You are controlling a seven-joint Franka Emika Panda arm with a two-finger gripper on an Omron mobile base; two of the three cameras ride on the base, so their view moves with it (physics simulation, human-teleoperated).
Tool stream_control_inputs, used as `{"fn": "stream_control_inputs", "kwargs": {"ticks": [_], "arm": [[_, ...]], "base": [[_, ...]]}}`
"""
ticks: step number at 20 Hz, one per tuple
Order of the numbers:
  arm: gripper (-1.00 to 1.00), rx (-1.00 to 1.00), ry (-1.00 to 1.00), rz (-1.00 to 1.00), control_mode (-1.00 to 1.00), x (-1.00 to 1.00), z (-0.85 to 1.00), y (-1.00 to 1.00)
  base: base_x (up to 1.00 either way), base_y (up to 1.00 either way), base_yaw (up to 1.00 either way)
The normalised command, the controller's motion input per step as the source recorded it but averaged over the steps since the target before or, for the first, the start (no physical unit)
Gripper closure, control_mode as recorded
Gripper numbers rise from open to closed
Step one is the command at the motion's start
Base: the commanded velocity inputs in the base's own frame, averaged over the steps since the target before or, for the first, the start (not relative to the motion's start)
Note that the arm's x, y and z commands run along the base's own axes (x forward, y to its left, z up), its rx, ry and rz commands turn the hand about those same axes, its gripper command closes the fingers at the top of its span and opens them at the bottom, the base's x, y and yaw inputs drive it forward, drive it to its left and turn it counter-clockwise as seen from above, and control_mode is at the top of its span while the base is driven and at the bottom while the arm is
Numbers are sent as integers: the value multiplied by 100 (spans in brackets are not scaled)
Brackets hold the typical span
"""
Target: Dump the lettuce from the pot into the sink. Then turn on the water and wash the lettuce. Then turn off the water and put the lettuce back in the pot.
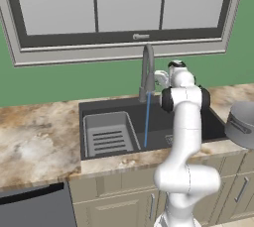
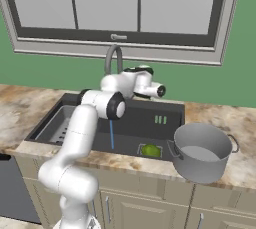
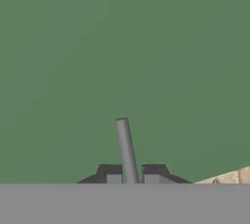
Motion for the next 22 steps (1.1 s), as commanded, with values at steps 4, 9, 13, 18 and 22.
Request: {"fn": "stream_control_inputs", "kwargs": {"ticks": [4, 9, 13, 18, 22], "arm": [[100, 14, 0, 5, -100, 0, 0, 74], [100, 7, 0, 2, -100, 0, 0, 95], [100, 4, 0, 1, -100, 0, 0, 96], [100, 4, 0, 0, -100, 0, 2, 95], [100, 4, 0, 0, -100, 0, 1, 95]], "base": [[0, 0, 0], [0, 0, 0], [0, 0, 0], [0, 0, 0], [0, 0, 0]]}}
